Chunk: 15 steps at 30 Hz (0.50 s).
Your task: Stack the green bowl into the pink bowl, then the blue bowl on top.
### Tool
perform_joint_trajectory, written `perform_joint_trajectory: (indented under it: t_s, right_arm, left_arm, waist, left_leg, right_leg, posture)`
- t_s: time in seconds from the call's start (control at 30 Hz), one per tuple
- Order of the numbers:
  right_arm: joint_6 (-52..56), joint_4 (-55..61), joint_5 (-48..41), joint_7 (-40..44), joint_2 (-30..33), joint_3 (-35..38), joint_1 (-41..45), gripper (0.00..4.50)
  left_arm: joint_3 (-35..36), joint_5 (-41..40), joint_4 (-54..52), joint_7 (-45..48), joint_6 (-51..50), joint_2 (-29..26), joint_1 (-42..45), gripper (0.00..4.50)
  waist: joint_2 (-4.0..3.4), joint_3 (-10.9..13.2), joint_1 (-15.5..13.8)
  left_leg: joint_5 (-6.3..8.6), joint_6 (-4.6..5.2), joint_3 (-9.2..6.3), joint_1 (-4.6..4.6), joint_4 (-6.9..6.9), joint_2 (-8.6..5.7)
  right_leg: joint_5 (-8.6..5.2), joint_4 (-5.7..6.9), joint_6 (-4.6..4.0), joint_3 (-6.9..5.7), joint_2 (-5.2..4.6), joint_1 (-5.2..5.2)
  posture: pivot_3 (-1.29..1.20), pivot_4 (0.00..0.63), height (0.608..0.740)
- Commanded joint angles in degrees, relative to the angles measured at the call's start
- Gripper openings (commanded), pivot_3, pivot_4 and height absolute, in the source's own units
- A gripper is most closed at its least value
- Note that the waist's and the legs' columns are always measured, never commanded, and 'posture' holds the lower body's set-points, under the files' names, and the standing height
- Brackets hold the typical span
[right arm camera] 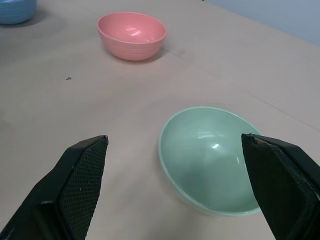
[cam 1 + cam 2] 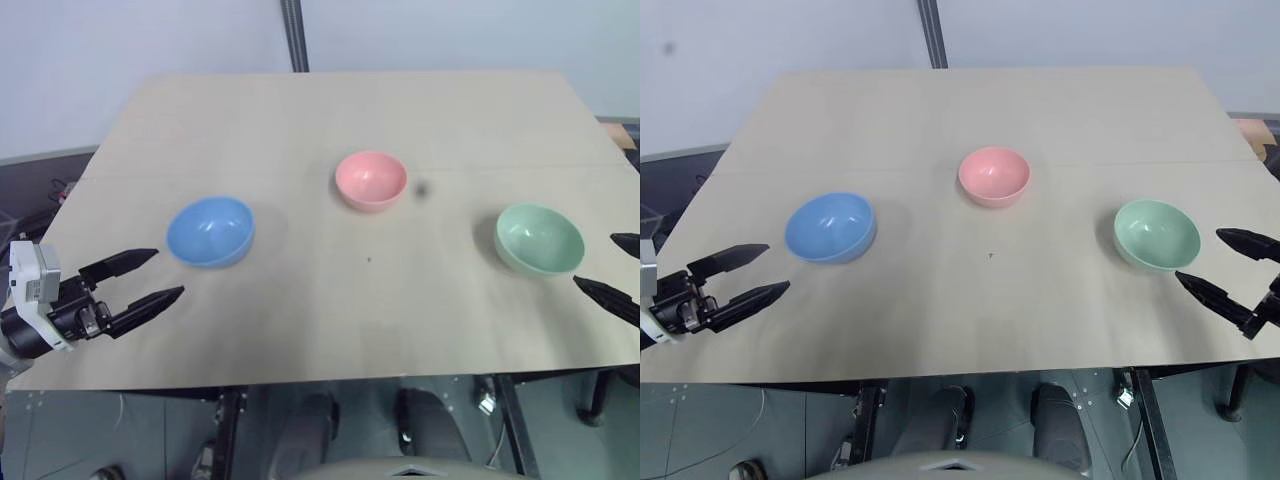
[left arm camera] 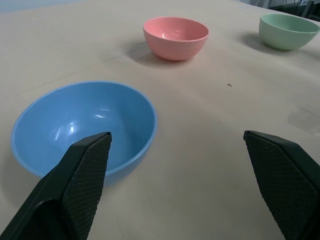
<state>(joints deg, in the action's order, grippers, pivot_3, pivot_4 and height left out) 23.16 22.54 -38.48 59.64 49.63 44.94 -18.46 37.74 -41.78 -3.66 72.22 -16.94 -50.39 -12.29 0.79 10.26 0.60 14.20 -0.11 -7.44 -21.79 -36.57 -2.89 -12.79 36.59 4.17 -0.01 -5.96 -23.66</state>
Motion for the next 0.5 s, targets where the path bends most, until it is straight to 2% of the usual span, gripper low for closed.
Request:
perform_joint_trajectory:
  t_s: [0.03, 0.27, 0.37, 0.43, 0.5]
  right_arm:
    - [0.80, 1.93, -0.88, -1.15, 1.23, -0.58, 1.98, 4.46]
    - [0.45, 1.78, 0.88, -3.60, 0.54, -7.20, 6.95, 4.46]
    - [-1.02, 2.64, 2.88, -6.18, -0.82, -12.25, 10.20, 4.46]
    - [-0.67, 3.50, 4.68, -8.53, -1.29, -16.91, 13.37, 4.46]
    - [-1.22, 1.64, 7.76, -9.41, -3.15, -26.85, 23.31, 4.46]
  left_arm:
    - [0.02, -0.07, -0.38, -0.18, -0.20, -0.59, 1.39, 4.50]
    - [-3.39, -0.68, -2.62, -2.27, -0.91, 1.39, 5.76, 4.50]
    - [-6.35, 0.86, -5.43, -6.18, -0.62, 2.49, 9.11, 4.50]
    - [-9.91, 3.53, -7.73, -10.98, -1.58, 2.69, 12.66, 4.50]
    - [-15.40, 5.91, -8.99, -14.84, -2.98, 3.11, 19.20, 4.50]
  waist:
    - [0.00, 0.00, 0.01]
    - [0.00, 0.00, 0.05]
    - [0.02, 0.01, 0.02]
    - [0.02, 0.01, -0.03]
    - [0.04, 0.02, -0.02]
  left_leg:
    - [0.00, 0.00, 0.00, 0.00, 0.00, 0.00]
    - [0.00, 0.00, 0.00, 0.03, -0.01, 0.01]
    - [0.00, -0.01, 0.00, -0.01, -0.01, -0.01]
    - [0.00, -0.01, -0.01, 0.00, -0.01, -0.02]
    - [-0.01, -0.02, -0.02, 0.03, -0.08, -0.04]
  right_leg:
    - [0.00, 0.00, 0.00, 0.00, 0.00, 0.00]
    - [0.10, 0.04, 0.13, 0.00, 0.03, 0.00]
    - [0.15, 0.01, 0.20, 0.00, 0.01, -0.02]
    - [0.15, 0.00, 0.20, 0.00, 0.01, 0.00]
    - [0.18, 0.05, 0.23, 0.00, 0.03, 0.01]
  posture:
    - [0.00, 0.150, 0.740]
    - [0.00, 0.150, 0.740]
    - [0.00, 0.150, 0.740]
    - [0.00, 0.150, 0.740]
    - [0.00, 0.150, 0.740]
